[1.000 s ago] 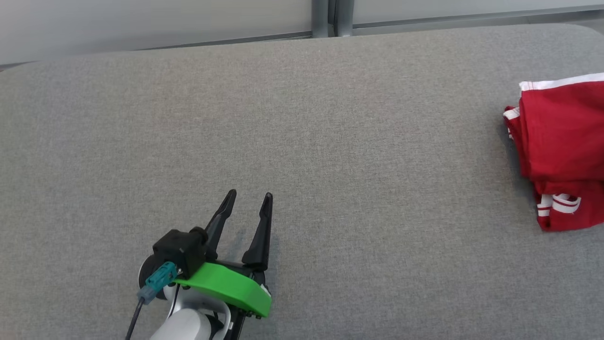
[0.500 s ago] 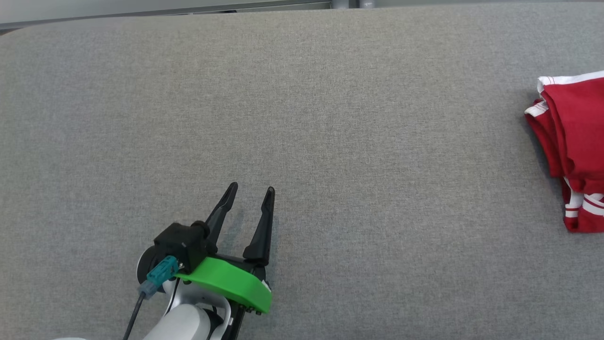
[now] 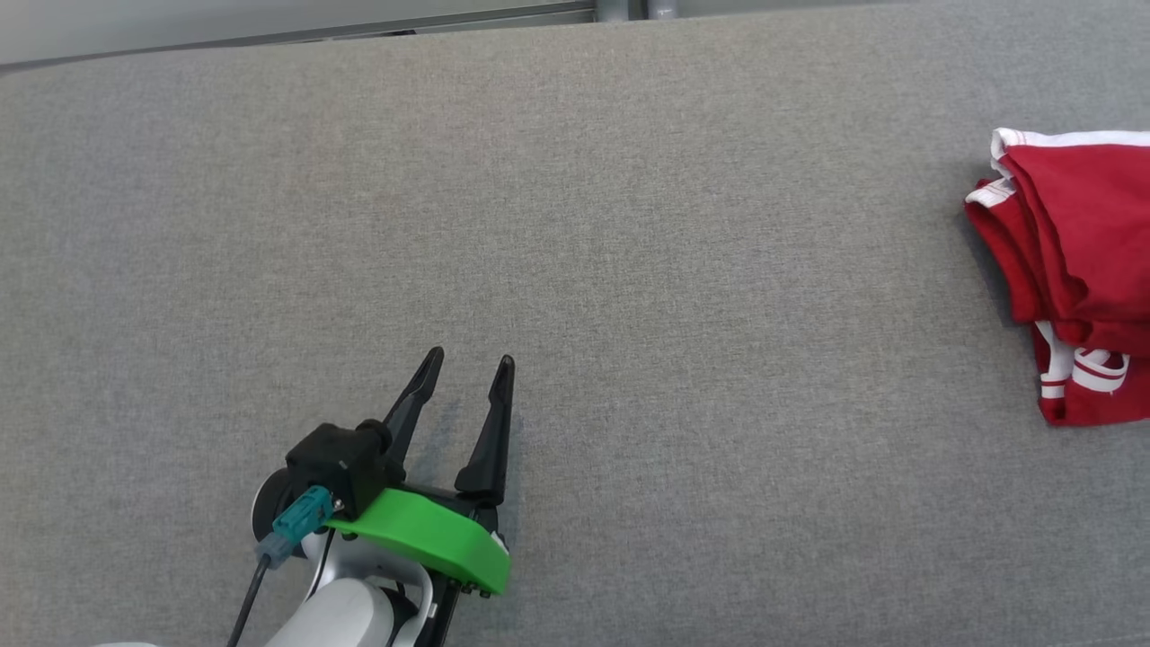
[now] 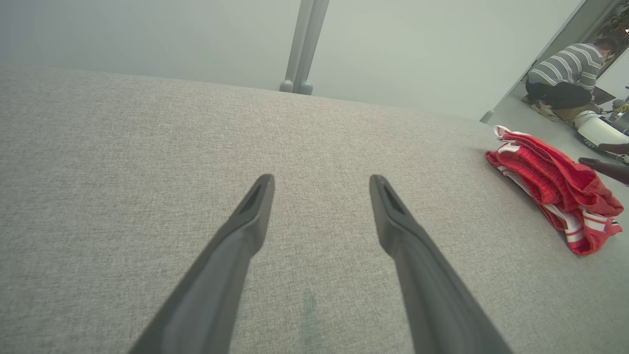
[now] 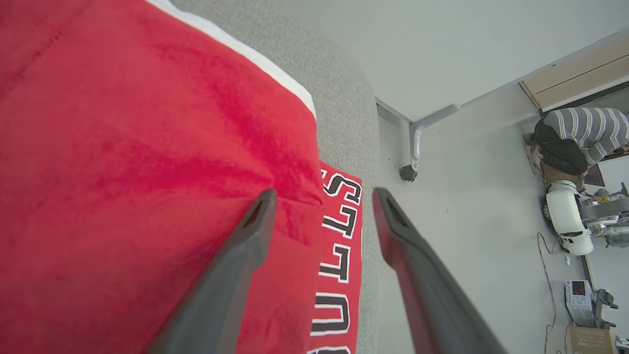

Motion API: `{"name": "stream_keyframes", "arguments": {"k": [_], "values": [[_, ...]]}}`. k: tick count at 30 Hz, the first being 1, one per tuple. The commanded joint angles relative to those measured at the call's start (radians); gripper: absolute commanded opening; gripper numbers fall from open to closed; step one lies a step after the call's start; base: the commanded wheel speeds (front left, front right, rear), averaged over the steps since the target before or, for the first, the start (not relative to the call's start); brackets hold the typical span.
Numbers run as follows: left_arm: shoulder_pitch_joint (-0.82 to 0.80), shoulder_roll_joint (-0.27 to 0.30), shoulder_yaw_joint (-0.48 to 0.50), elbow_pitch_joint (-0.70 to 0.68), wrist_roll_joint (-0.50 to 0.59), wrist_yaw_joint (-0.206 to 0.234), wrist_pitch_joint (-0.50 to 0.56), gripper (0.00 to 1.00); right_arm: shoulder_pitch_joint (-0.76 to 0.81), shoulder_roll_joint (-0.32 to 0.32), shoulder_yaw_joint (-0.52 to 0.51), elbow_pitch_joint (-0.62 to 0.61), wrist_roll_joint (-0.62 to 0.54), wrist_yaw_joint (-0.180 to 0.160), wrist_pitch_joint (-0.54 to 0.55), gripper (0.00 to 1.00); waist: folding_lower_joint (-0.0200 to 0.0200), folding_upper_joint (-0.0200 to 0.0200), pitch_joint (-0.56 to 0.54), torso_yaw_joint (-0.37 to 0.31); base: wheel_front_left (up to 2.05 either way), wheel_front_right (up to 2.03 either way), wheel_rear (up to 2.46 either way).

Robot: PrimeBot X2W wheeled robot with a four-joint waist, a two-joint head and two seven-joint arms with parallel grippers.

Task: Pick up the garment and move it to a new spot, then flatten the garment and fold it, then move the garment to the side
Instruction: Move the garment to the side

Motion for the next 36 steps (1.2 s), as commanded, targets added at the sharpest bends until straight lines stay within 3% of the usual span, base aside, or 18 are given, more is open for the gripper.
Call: {"name": "stream_keyframes", "arguments": {"k": [1, 12, 25, 36], "values": [[-0.007, 0.008, 0.005, 0.003, 0.001, 0.002, 0.000, 1.00, -0.017, 0.012, 0.002, 0.002, -0.007, -0.001, -0.016, 1.00, 0.0000, 0.0048, -0.017, -0.013, 0.00, 0.00, 0.00], [0.019, 0.005, 0.055, 0.041, -0.045, -0.012, -0.053, 1.00, -0.061, 0.095, 0.007, -0.038, 0.065, -0.001, -0.096, 1.00, 0.0000, 0.0048, -0.141, -0.042, 0.00, 0.00, 0.00], [0.100, 0.021, 0.190, 0.116, -0.095, 0.011, -0.098, 1.00, 0.049, 0.216, 0.012, -0.188, 0.245, -0.001, -0.116, 1.00, 0.0000, 0.0048, -0.278, -0.039, 0.00, 0.00, 0.00], [0.201, 0.038, 0.279, 0.132, -0.067, 0.017, -0.105, 1.00, 0.266, 0.369, -0.167, -0.330, 0.207, -0.001, -0.152, 1.00, 0.0000, 0.0048, -0.321, -0.007, 0.00, 0.00, 0.00]]}}
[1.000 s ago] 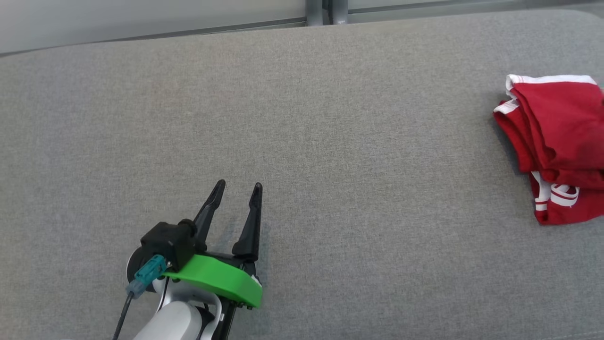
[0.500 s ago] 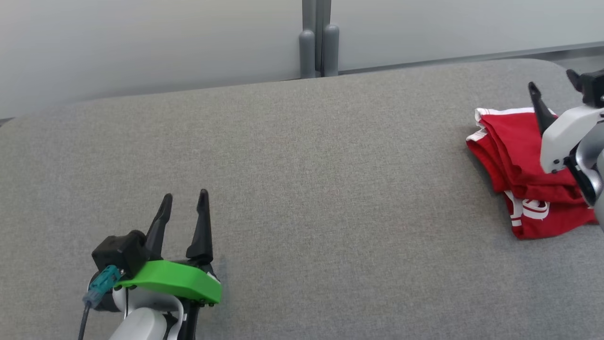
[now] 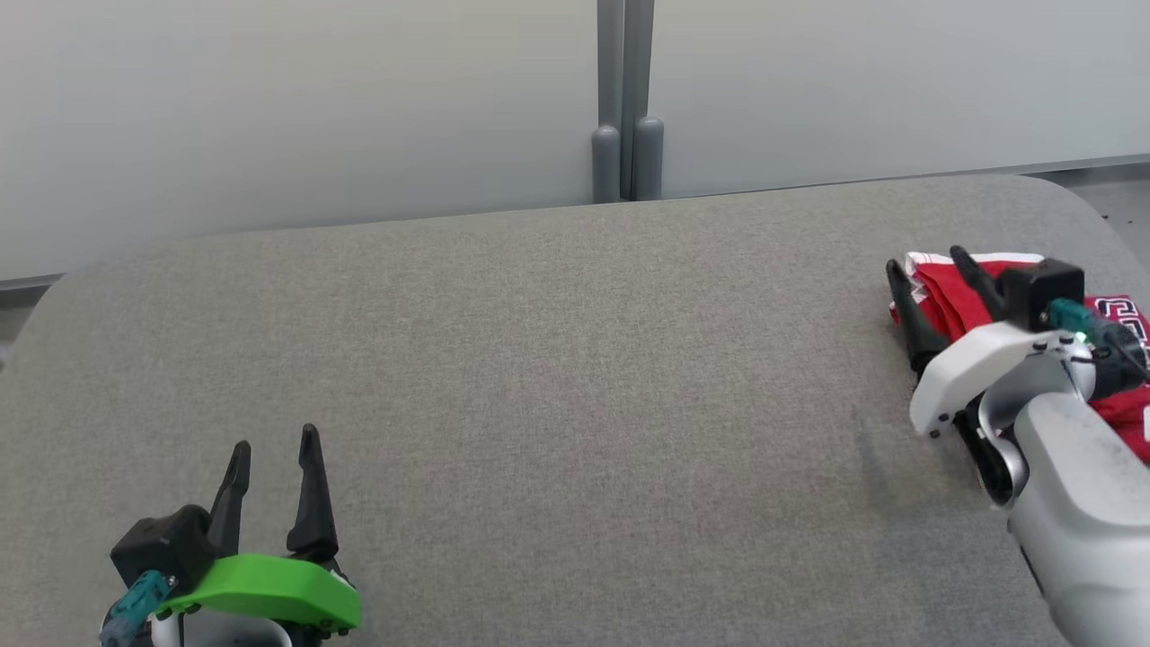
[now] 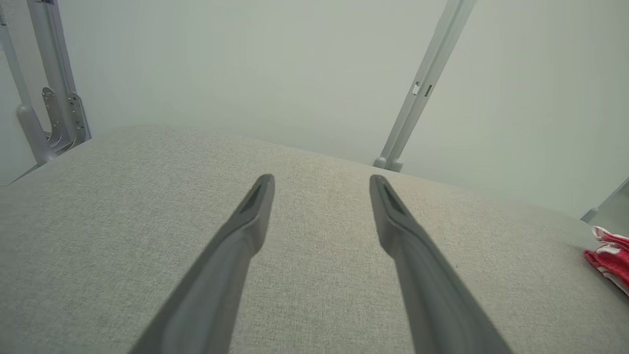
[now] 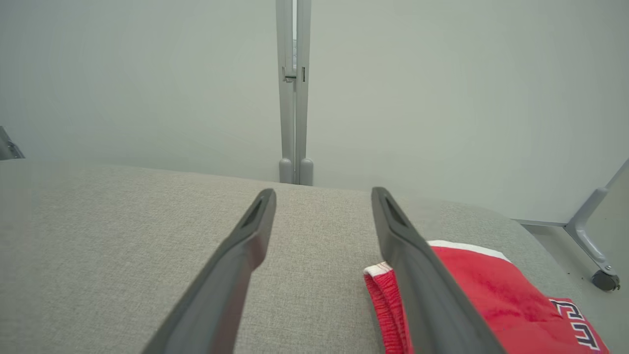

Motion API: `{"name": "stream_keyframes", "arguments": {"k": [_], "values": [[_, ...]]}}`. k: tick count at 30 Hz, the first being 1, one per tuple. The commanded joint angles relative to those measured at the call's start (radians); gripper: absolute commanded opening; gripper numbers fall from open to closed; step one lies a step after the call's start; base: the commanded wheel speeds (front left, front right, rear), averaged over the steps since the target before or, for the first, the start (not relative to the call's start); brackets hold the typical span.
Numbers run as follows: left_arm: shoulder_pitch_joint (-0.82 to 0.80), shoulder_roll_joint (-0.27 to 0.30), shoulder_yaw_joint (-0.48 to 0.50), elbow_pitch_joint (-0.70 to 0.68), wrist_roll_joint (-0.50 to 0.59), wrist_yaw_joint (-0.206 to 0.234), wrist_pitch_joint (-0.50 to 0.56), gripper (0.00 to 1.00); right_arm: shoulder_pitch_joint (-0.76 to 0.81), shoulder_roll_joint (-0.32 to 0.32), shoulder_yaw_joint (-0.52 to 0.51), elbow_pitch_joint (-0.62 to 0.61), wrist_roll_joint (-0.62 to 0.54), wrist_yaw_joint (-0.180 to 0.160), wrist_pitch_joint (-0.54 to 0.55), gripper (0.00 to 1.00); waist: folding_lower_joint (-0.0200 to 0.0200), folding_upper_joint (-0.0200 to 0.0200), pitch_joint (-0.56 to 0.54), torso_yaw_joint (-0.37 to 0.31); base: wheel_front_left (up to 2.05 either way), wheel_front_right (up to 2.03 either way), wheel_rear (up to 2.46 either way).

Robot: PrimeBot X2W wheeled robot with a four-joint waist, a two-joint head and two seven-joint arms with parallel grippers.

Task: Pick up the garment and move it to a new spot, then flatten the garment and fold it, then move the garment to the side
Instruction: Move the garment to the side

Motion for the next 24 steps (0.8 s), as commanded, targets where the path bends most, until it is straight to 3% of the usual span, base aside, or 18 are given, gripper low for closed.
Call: {"name": "stream_keyframes", "arguments": {"k": [1, 6, 8, 10, 13, 18, 24], "values": [[0.025, 0.001, 0.011, 0.002, 0.012, 0.005, -0.004, 1.00, 0.047, 0.025, -0.040, -0.033, -0.027, -0.001, -0.009, 1.00, 0.0001, 0.0048, -0.009, 0.013, 0.00, 0.00, 0.00], [0.058, -0.014, 0.036, -0.008, 0.026, -0.002, -0.005, 1.00, 0.153, 0.106, -0.146, -0.134, -0.098, -0.001, -0.005, 1.00, 0.0001, 0.0048, -0.015, 0.029, 0.00, 0.00, 0.00], [0.077, -0.029, 0.051, -0.015, 0.036, -0.007, -0.004, 1.00, 0.236, 0.171, -0.216, -0.232, -0.161, -0.001, 0.014, 1.00, 0.0001, 0.0048, -0.019, 0.042, 0.00, 0.00, 0.00], [0.083, -0.034, 0.057, -0.016, 0.037, -0.008, -0.004, 1.00, 0.265, 0.195, -0.236, -0.267, -0.181, -0.001, 0.023, 1.00, 0.0001, 0.0048, -0.020, 0.047, 0.00, 0.00, 0.00], [0.101, -0.047, 0.069, -0.021, 0.049, -0.014, -0.004, 1.00, 0.376, 0.255, -0.292, -0.417, -0.254, -0.001, 0.071, 1.00, 0.0001, 0.0048, -0.022, 0.060, 0.00, 0.00, 0.00], [0.119, -0.064, 0.072, -0.019, 0.062, -0.019, -0.004, 1.00, 0.498, 0.283, -0.301, -0.585, -0.286, -0.001, 0.135, 1.00, 0.0001, 0.0048, -0.022, 0.071, 0.00, 0.00, 0.00], [0.126, -0.064, 0.048, -0.010, 0.076, -0.031, -0.004, 1.00, 0.590, 0.284, -0.276, -0.702, -0.212, -0.001, 0.171, 1.00, 0.0001, 0.0048, -0.022, 0.073, 0.00, 0.00, 0.00]]}}
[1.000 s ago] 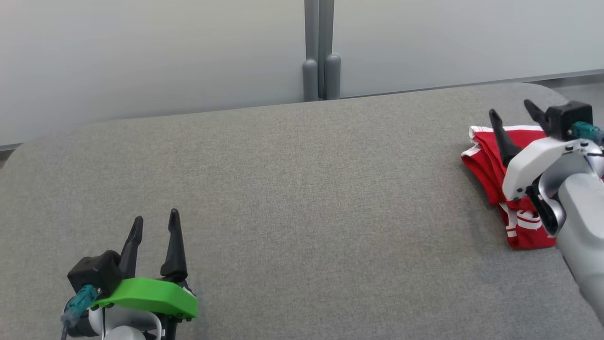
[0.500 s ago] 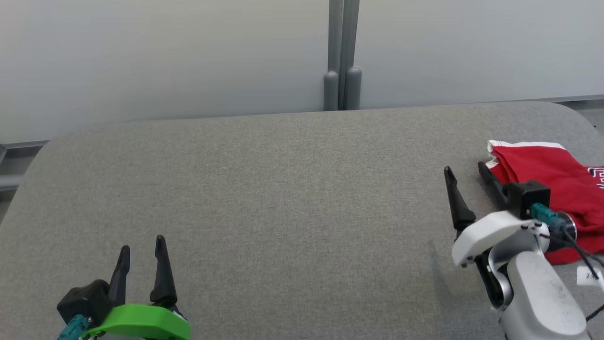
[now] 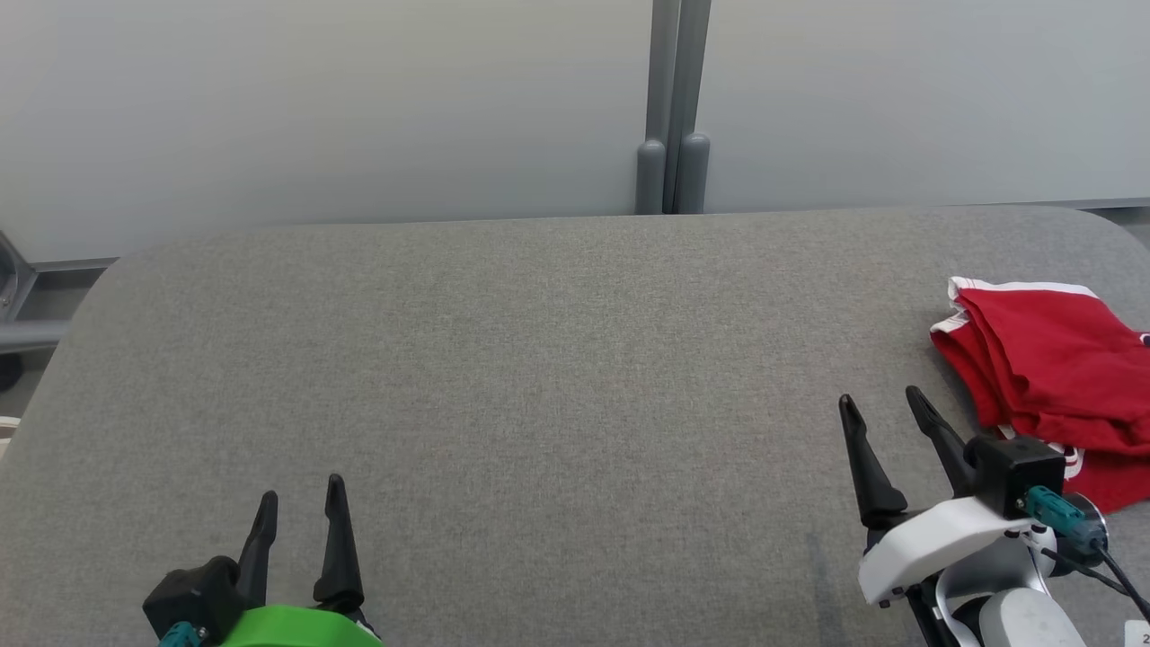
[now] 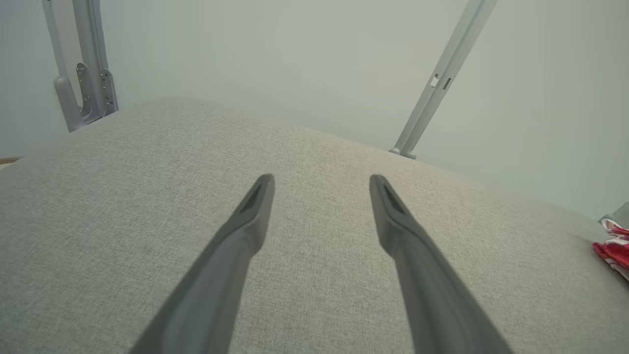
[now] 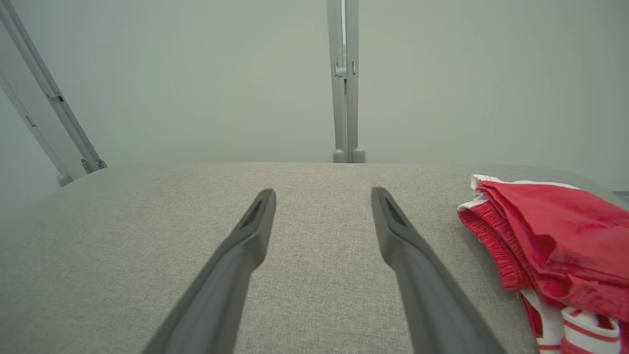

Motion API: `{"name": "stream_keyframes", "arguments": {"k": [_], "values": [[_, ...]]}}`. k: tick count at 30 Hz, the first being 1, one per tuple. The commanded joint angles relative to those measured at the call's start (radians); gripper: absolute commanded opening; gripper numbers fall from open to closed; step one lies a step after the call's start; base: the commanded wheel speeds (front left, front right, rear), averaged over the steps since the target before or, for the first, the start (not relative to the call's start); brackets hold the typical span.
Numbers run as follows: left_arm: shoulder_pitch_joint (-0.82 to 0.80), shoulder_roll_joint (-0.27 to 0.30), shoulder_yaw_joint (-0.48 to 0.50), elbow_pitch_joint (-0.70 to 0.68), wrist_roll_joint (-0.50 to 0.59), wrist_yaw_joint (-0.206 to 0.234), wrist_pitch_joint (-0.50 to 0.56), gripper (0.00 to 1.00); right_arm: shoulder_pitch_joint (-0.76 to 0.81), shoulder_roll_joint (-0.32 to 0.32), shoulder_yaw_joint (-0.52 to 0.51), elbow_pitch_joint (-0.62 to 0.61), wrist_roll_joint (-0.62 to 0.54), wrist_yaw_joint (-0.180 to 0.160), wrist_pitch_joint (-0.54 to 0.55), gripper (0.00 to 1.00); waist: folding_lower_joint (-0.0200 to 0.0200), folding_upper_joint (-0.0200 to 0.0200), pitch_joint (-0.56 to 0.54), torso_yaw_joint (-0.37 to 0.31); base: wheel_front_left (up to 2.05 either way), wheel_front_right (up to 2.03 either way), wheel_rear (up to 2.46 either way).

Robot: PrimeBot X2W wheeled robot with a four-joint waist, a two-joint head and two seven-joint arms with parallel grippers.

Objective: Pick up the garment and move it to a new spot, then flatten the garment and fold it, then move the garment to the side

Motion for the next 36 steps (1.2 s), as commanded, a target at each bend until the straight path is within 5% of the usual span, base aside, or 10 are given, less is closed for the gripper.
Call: {"name": "stream_keyframes", "arguments": {"k": [1, 33, 34, 36], "values": [[0.011, 0.008, -0.002, 0.001, 0.010, -0.005, -0.002, 1.00, 0.015, -0.002, 0.000, -0.013, 0.005, -0.001, 0.003, 1.00, 0.0001, 0.0048, 0.000, 0.000, 0.00, 0.00, 0.00], [0.005, 0.032, -0.051, 0.001, 0.036, -0.018, 0.007, 1.00, 0.076, -0.002, -0.014, -0.057, 0.014, -0.001, 0.033, 1.00, 0.0001, 0.0048, -0.019, 0.005, 0.00, 0.00, 0.00], [0.001, 0.025, -0.052, 0.003, 0.029, -0.017, 0.010, 0.00, 0.067, 0.000, -0.012, -0.059, 0.014, 0.000, 0.031, 0.00, 0.0001, 0.0000, -0.019, 0.005, 0.00, 0.00, 0.00], [0.004, 0.019, -0.058, 0.020, 0.028, -0.018, 0.011, 0.00, 0.073, 0.003, -0.011, -0.041, 0.015, 0.000, 0.031, 0.00, 0.0001, 0.0000, -0.019, 0.005, 0.00, 0.00, 0.00]]}}
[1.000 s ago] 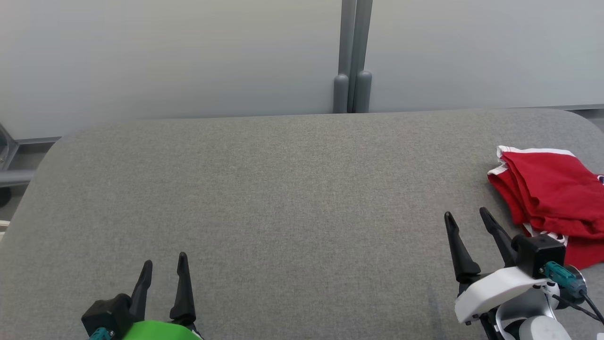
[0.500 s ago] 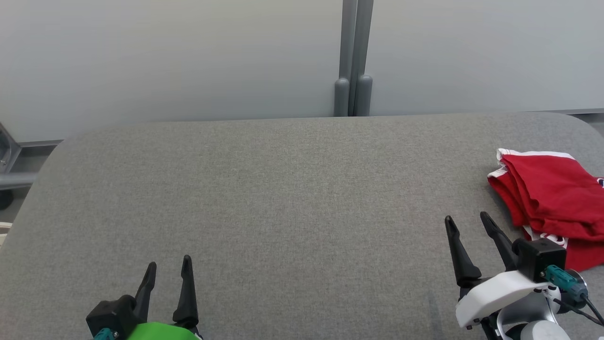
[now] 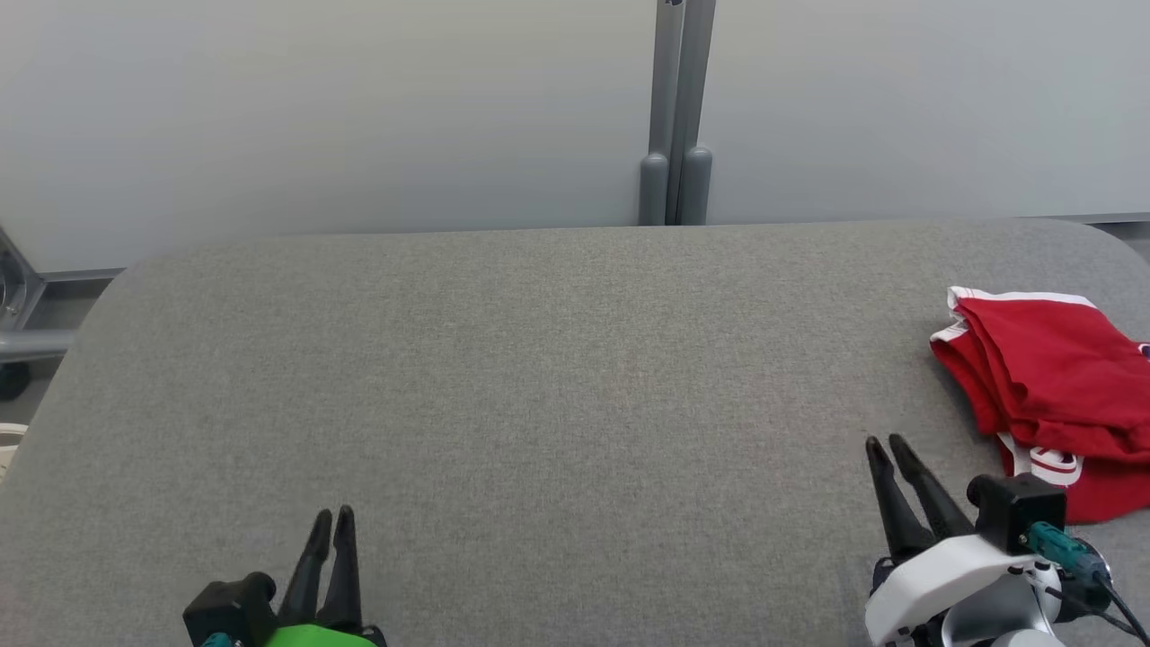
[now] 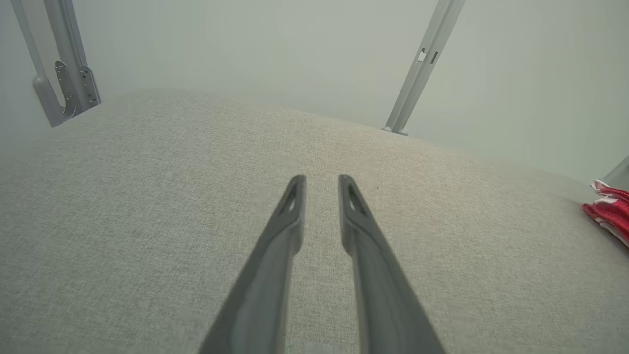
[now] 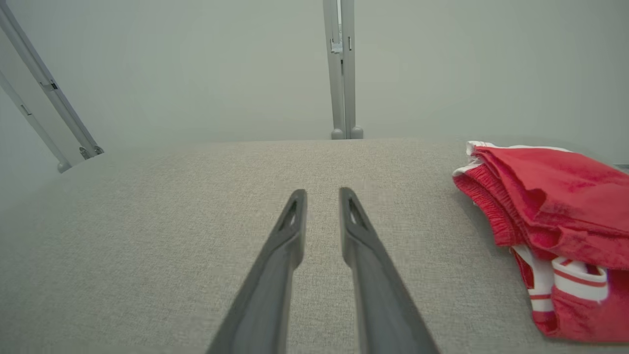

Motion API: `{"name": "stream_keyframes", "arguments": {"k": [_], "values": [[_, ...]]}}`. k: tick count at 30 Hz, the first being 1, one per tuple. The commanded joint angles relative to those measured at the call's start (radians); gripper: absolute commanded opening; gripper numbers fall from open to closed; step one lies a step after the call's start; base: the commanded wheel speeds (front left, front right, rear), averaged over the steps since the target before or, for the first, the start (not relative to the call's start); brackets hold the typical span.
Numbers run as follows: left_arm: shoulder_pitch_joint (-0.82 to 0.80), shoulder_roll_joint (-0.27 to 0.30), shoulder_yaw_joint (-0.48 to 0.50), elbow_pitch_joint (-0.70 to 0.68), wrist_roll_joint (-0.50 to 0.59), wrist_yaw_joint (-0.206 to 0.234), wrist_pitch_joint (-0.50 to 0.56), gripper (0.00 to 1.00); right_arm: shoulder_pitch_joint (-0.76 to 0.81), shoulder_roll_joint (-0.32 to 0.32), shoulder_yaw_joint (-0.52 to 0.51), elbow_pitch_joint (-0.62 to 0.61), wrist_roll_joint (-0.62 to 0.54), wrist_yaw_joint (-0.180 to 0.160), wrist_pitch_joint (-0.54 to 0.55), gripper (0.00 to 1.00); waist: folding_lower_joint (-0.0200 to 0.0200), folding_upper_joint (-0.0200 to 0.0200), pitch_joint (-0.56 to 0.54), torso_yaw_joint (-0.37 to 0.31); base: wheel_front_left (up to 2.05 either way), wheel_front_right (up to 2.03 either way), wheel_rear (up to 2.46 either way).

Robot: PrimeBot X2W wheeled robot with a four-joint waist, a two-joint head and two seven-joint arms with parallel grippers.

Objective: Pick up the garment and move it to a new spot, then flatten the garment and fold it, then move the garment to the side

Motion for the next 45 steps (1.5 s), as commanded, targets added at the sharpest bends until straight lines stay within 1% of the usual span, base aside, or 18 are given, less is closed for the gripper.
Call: {"name": "stream_keyframes", "arguments": {"k": [1, 2, 22, 34, 36, 45], "values": [[0.002, -0.003, -0.003, 0.007, -0.001, 0.000, 0.001, 0.00, 0.005, 0.002, 0.000, 0.008, 0.001, 0.000, 0.000, 0.00, 0.0000, 0.0000, 0.000, 0.000, 0.00, 0.00, 0.00], [0.004, -0.006, -0.007, 0.017, -0.001, 0.000, 0.001, 0.00, 0.011, 0.003, 0.001, 0.020, 0.002, 0.000, 0.000, 0.00, 0.0000, 0.0000, 0.000, 0.000, 0.00, 0.00, 0.00], [-0.050, -0.065, 0.105, 0.053, -0.253, -0.088, 0.082, 0.00, -0.024, 0.001, -0.055, 0.058, 0.373, 0.000, 0.045, 0.00, 0.0000, 0.0007, 0.011, -0.009, 0.00, 0.00, 0.00], [-0.078, -0.095, 0.162, 0.073, -0.378, -0.133, 0.123, 0.00, -0.041, 0.000, -0.083, 0.078, 0.559, 0.000, 0.067, 0.00, 0.0000, 0.0012, 0.018, -0.014, 0.00, 0.00, 0.00], [-0.080, -0.098, 0.166, 0.074, -0.388, -0.136, 0.126, 0.00, -0.043, 0.000, -0.085, 0.079, 0.573, 0.000, 0.069, 0.00, 0.0000, 0.0012, 0.019, -0.014, 0.00, 0.00, 0.00], [-0.103, -0.124, 0.216, 0.087, -0.496, -0.175, 0.161, 0.00, -0.058, -0.002, -0.110, 0.096, 0.734, 0.000, 0.088, 0.00, 0.0000, 0.0017, 0.026, -0.019, 0.00, 0.00, 0.00]]}}
